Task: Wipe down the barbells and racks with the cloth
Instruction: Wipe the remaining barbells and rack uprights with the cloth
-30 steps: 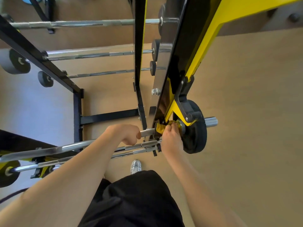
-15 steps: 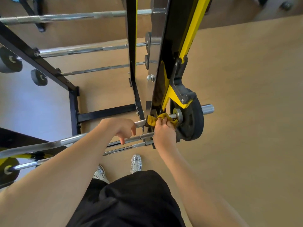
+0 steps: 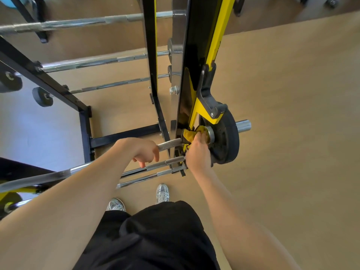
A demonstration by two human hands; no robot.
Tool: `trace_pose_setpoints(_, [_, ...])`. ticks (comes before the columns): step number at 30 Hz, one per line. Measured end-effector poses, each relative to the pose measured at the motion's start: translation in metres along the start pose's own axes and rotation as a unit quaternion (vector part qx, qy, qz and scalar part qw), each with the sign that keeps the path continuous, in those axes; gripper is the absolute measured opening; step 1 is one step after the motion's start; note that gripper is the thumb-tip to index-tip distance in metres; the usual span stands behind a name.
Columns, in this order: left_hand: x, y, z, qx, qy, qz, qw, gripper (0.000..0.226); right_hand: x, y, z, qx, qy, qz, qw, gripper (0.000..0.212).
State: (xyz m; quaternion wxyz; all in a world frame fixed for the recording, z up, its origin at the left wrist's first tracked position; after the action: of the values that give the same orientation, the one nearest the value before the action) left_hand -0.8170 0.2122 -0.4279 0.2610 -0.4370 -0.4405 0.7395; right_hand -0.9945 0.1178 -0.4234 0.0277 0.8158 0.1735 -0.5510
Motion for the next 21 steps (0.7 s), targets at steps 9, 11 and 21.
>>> trace_pose_setpoints(9, [0.006,-0.003,-0.009,-0.008,0.005,0.006,1.0,0.048,-0.004,-0.004,0.035,0.316,0.217,-0.048,0.922,0.051])
trace_pose_setpoints(11, [0.008,-0.003,-0.008,-0.007,0.0,0.001,1.0,0.048,0.007,-0.011,0.037,0.374,0.357,-0.015,0.856,0.042])
trace_pose_setpoints(21, [0.001,-0.004,0.0,-0.033,-0.026,-0.043,0.998,0.044,-0.001,-0.007,-0.016,-0.019,-0.103,0.003,0.994,0.026])
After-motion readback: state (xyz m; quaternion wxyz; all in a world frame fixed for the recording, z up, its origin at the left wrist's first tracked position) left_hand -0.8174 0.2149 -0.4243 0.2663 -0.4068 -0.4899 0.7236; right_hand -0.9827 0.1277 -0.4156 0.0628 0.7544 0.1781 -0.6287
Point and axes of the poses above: each hand's wrist, its own y-axis towards the middle knuckle, its own x-axis out of the palm, z = x × y, the point moved 9 cm from there along y, towards the middle knuckle, and after that the axes turned 3 degrees about -x, right-handed, at the moved point
